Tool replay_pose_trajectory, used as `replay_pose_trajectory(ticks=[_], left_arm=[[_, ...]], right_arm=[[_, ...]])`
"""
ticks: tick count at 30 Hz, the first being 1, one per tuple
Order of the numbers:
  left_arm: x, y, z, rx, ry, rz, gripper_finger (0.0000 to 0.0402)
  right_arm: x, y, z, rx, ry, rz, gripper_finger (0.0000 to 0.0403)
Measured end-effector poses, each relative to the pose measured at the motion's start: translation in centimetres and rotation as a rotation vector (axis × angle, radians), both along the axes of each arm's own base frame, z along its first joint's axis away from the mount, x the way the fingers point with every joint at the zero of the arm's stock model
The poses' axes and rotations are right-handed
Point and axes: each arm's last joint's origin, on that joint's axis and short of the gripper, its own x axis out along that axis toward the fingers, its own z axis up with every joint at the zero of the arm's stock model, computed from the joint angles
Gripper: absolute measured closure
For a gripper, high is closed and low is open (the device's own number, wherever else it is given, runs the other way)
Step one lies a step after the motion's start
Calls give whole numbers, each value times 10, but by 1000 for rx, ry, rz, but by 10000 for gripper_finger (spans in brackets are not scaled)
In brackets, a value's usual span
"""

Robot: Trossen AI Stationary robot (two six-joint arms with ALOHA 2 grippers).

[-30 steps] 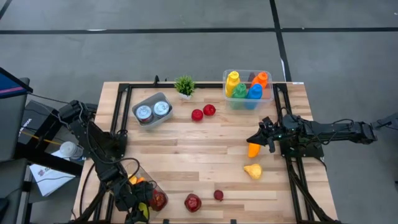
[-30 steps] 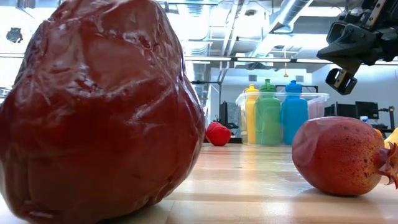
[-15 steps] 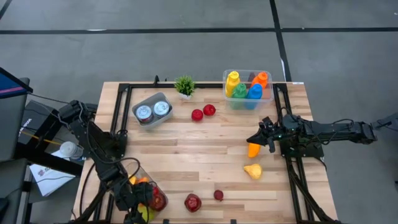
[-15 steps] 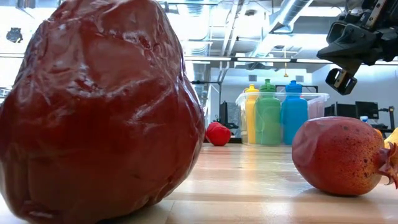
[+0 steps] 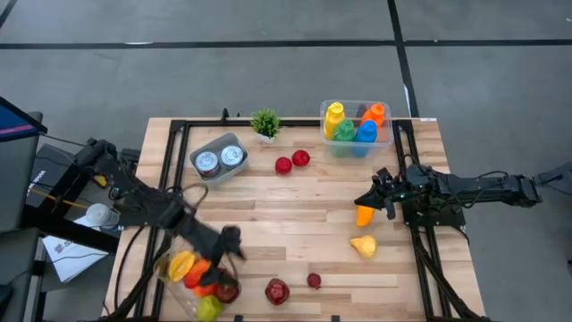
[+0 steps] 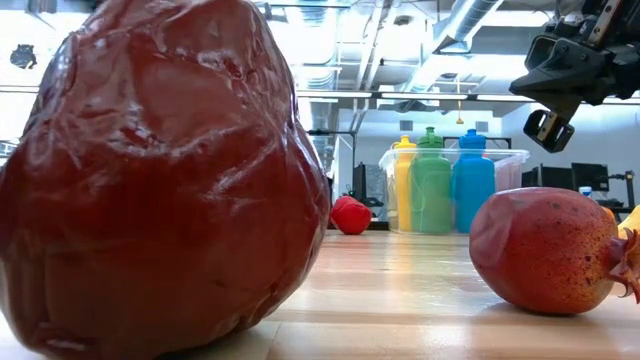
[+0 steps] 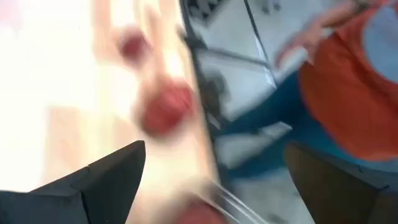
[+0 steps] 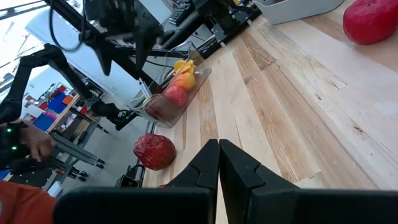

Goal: Pick & Place Food Item
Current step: Put the dark red apple into the bottom transparent bin

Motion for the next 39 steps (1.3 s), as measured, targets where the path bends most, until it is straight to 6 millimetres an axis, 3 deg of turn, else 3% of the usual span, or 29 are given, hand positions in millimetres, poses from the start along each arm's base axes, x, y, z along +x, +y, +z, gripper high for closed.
replay_pose_trajectory(ticks=[5,9,20,25,30,34,39], left_arm=[[25,28,5,234,-245,-36,25],[50,34,-8,231,-301,-102,26],[94,-7,-62,195,-489,-281,30],[102,-25,-83,178,-418,-322,34],[125,-41,-87,167,-322,-368,34],[133,-38,-85,192,-253,-358,34],[128,-34,-89,226,-178,-382,34]], right_arm=[[0,0,0,0,0,0,397],[0,0,0,0,0,0,397],[0,0,0,0,1,0,397],[0,0,0,0,0,0,397],[0,0,0,0,0,0,397],[0,0,0,0,0,-1,397],[0,0,0,0,1,0,397]])
